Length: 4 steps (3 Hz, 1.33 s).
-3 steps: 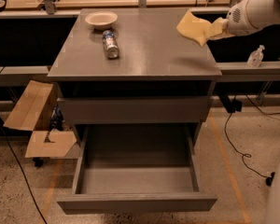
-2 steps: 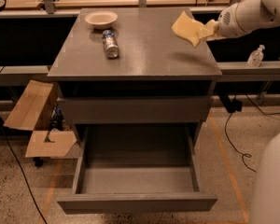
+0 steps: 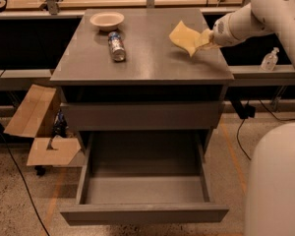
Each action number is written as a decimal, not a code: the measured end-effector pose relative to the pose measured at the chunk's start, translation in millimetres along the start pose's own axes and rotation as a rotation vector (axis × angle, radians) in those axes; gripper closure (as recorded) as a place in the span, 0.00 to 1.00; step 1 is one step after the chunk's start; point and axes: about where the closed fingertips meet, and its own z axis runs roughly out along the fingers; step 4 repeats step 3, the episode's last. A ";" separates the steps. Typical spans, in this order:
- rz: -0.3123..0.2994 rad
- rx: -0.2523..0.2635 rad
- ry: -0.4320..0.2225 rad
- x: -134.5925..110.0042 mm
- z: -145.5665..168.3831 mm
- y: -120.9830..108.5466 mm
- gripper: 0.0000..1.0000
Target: Pick sponge from middle drawer and place on counter
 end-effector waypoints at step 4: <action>-0.032 -0.013 0.024 4.8 14.8 16.5 0.00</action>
Offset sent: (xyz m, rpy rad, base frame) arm -0.0004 0.0167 -0.0045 -0.0161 0.0030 0.0304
